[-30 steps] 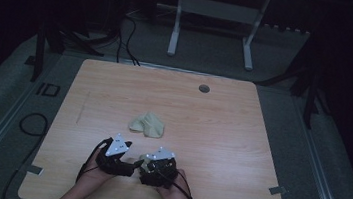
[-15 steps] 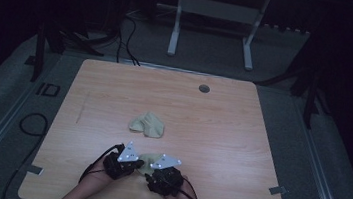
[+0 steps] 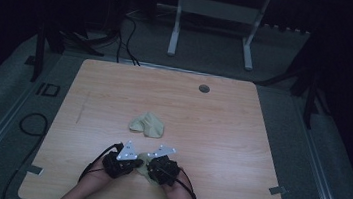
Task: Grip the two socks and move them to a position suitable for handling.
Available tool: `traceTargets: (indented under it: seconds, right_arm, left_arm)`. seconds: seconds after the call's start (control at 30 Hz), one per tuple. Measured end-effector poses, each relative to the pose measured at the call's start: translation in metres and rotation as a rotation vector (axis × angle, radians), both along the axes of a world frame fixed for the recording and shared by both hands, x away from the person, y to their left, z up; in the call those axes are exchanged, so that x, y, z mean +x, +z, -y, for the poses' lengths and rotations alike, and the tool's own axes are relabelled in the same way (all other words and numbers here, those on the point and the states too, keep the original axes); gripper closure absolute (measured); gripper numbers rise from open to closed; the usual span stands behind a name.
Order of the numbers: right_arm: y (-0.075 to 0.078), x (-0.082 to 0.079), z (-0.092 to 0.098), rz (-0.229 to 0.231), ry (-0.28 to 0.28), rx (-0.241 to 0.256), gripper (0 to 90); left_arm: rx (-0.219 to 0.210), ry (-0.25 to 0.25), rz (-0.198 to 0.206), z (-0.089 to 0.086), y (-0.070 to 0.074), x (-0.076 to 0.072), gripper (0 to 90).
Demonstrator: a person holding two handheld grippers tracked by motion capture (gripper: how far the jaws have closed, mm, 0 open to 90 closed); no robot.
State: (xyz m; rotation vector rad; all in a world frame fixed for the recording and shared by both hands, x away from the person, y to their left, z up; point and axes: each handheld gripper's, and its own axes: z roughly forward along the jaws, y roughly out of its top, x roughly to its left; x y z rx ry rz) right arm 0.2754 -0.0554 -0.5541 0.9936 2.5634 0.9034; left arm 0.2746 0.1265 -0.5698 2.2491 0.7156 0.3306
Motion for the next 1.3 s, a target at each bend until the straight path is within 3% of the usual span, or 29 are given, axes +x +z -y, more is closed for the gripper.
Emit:
traceTargets:
  seconds: [0.03, 0.17, 0.37, 0.57, 0.8, 0.93, 1.07, 1.23, 1.3]
  right_arm:
    - [0.006, -0.002, 0.003, 0.005, 0.014, 0.0, 82.6]
    - [0.02, -0.006, 0.015, 0.009, 0.005, 0.046, 82.7]
    - [0.036, -0.004, 0.046, 0.011, -0.046, 0.094, 82.7]
    - [0.038, 0.006, 0.076, -0.015, -0.114, 0.13, 82.5]
    - [0.028, 0.011, 0.096, -0.048, -0.146, 0.115, 81.0]
    - [0.023, 0.014, 0.102, -0.055, -0.165, 0.09, 73.8]
    - [0.021, 0.017, 0.109, -0.027, -0.199, 0.049, 72.2]
    - [0.033, 0.016, 0.111, 0.001, -0.199, 0.077, 69.7]
    - [0.037, 0.012, 0.107, 0.007, -0.181, 0.088, 73.9]
  left_arm:
    - [-0.002, -0.006, 0.012, -0.001, -0.001, 0.0, 89.5]
    - [0.007, -0.016, 0.04, 0.0, -0.002, -0.002, 89.4]
    - [0.008, -0.017, 0.045, 0.003, -0.002, -0.001, 89.5]
    - [0.008, -0.022, 0.036, 0.005, -0.001, 0.0, 89.5]
    - [0.012, -0.032, 0.032, 0.008, -0.001, -0.001, 89.4]
    - [0.015, -0.03, 0.03, 0.009, 0.0, -0.001, 89.4]
    - [0.015, -0.03, 0.029, 0.009, 0.0, -0.001, 89.4]
    - [0.014, -0.026, 0.024, 0.009, 0.0, -0.001, 89.4]
    - [0.011, -0.019, 0.018, 0.009, 0.0, -0.001, 89.4]
